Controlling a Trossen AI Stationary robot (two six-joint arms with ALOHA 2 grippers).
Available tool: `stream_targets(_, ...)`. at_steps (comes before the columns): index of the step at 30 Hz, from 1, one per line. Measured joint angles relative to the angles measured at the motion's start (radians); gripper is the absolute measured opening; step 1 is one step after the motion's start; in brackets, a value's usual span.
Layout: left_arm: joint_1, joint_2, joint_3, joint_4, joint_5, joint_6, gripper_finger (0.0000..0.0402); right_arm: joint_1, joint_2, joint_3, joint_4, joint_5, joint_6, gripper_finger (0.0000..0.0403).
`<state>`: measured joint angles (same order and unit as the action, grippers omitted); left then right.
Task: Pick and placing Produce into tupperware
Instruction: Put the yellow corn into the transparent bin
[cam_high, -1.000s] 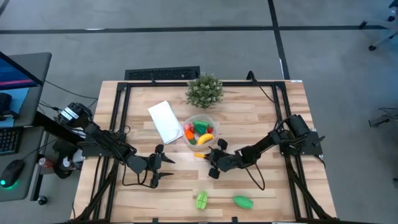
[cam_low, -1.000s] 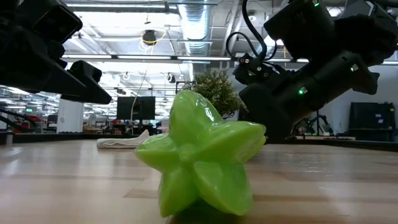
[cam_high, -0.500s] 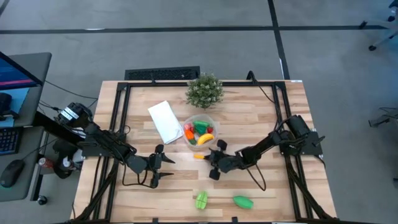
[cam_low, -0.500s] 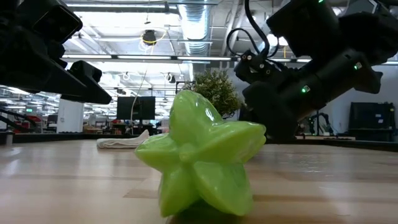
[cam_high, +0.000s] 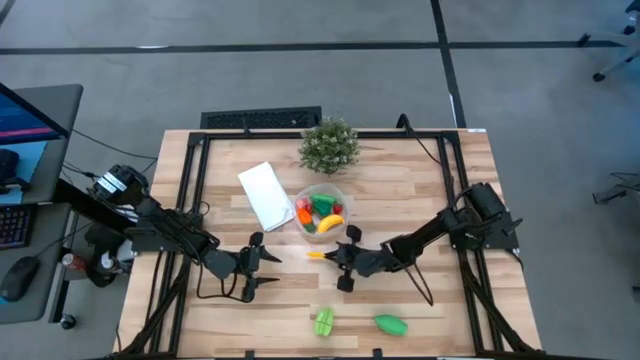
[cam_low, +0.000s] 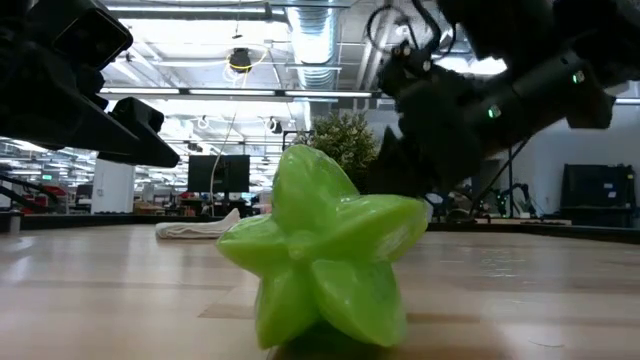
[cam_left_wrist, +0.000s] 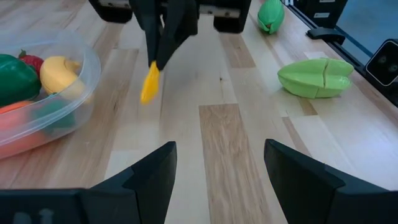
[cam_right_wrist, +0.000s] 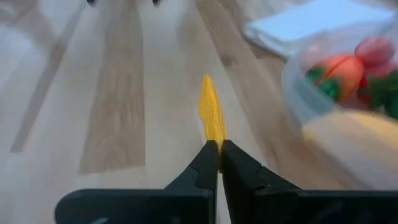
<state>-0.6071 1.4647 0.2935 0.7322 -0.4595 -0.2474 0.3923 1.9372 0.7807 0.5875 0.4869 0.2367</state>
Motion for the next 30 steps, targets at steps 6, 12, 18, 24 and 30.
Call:
stream_targets(6,0.0,0.0,0.0,0.0,0.0,0.0,0.0233,0.009,-0.073,0.0,-0.009,0.001,-0.078,0.0006)
stream_targets(12,0.0,0.0,0.0,0.0,0.001,-0.008,0.0233,0.0,-0.168,0.001,-0.081,0.053,-0.153,0.0006)
stream_targets(18,-0.001,0.0,0.0,0.016,0.007,-0.011,0.0233,-0.067,-0.25,0.001,-0.154,0.082,-0.22,0.0006)
stream_targets(24,-0.015,0.0,0.001,0.03,0.009,-0.009,0.0233,-0.181,-0.276,0.001,-0.247,0.071,-0.21,0.0006)
stream_targets(30,-0.015,0.0,0.001,0.03,0.008,-0.003,0.0233,-0.266,-0.263,0.001,-0.257,0.007,-0.203,0.0006)
